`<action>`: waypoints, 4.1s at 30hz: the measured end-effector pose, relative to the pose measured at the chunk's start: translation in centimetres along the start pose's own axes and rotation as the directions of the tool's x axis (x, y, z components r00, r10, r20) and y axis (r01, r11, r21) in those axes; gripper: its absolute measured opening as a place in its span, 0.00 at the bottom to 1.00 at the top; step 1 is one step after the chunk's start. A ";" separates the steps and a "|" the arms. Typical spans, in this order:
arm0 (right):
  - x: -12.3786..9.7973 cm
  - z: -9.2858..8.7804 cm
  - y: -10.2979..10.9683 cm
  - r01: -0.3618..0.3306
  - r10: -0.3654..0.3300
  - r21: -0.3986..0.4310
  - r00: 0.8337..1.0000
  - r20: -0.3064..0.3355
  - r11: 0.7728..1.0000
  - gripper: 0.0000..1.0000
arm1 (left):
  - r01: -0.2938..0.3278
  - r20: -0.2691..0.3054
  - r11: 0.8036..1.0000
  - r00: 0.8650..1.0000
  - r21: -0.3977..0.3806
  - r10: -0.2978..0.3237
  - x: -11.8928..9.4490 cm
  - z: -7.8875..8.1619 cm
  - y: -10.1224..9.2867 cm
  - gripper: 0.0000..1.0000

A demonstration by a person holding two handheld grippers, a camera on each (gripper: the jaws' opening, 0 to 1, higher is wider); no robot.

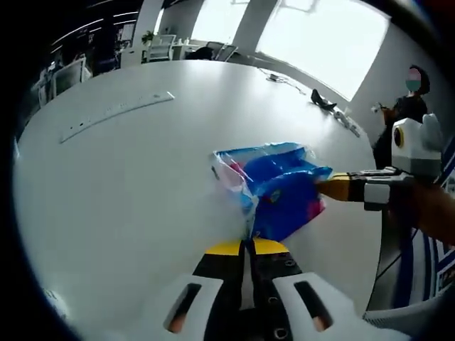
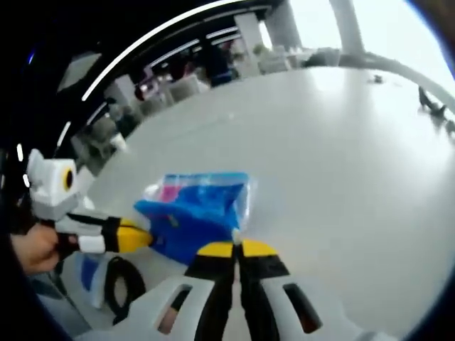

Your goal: Arrange the tabletop items into an orderly group along one side of the table until the central work area is clear of visible clutter.

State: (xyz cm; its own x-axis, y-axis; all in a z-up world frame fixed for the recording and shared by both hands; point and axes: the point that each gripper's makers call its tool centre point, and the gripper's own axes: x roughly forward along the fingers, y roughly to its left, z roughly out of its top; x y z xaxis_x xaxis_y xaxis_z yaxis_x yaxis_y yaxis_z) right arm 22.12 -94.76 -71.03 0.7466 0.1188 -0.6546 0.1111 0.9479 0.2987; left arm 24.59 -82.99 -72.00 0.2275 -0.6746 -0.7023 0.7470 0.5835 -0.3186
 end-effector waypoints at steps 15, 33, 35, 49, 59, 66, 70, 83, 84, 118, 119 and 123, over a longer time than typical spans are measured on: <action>2.6 1.9 -0.5 -0.029 0.026 -0.070 0.999 -0.046 0.997 0.00 | -0.033 -0.006 0.996 0.999 -0.089 0.032 1.1 0.7 0.9 0.03; 2.9 1.8 -0.4 -0.012 0.006 -0.080 0.998 -0.069 0.997 0.00 | -0.049 -0.047 0.986 0.998 -0.161 0.041 2.0 0.0 1.1 0.03; 3.0 1.8 -0.4 -0.011 0.006 -0.076 0.998 -0.069 0.997 0.00 | -0.049 -0.048 0.981 0.998 -0.186 0.041 1.9 -0.1 1.2 0.03; 3.3 1.8 -0.7 -0.001 -0.004 -0.076 0.997 -0.072 0.997 0.00 | -0.045 -0.037 0.968 0.999 -0.245 0.037 1.8 0.2 1.3 0.03; 3.3 1.8 -0.7 -0.001 -0.004 -0.076 0.998 -0.069 0.997 0.00 | -0.044 -0.035 0.968 0.999 -0.247 0.037 1.8 0.2 1.4 0.03; 3.3 1.4 -1.0 0.008 -0.015 -0.095 0.997 -0.077 0.995 0.06 | -0.046 -0.032 0.969 0.999 -0.241 0.039 1.7 0.0 1.6 0.05; 3.2 1.0 -1.3 0.023 -0.030 -0.098 0.997 -0.077 0.995 0.15 | -0.045 -0.034 0.967 0.999 -0.249 0.037 1.5 -0.2 1.7 0.08; 3.0 1.3 -0.7 0.023 -0.028 -0.110 0.999 -0.046 0.994 0.28 | -0.038 0.013 0.968 0.999 -0.247 0.042 1.0 0.4 1.3 0.34; 3.0 1.3 -0.7 0.023 -0.028 -0.111 0.999 -0.046 0.994 0.28 | -0.039 0.015 0.968 0.999 -0.246 0.044 0.9 0.4 1.3 0.35; -0.2 0.6 1.2 0.011 -0.014 -0.138 1.000 -0.026 0.990 0.30 | -0.092 0.057 0.978 0.993 -0.188 0.105 -4.2 0.4 2.2 0.42; -0.1 0.6 1.2 0.008 -0.012 -0.142 1.000 -0.026 0.990 0.30 | -0.094 0.059 0.978 0.992 -0.188 0.107 -4.4 0.4 2.2 0.42; -0.4 0.4 2.1 -0.011 0.006 -0.157 0.999 -0.036 0.988 0.30 | -0.098 0.065 0.977 0.992 -0.188 0.112 -5.2 0.3 2.7 0.42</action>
State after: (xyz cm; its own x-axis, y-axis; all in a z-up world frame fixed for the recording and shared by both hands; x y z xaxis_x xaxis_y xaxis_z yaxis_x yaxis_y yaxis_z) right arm 22.33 -92.88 -69.92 0.7235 0.1347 -0.6771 -0.0019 0.9811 0.1932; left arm 25.62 -78.07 -69.01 0.3501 -0.6329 -0.6906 0.5902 0.7215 -0.3620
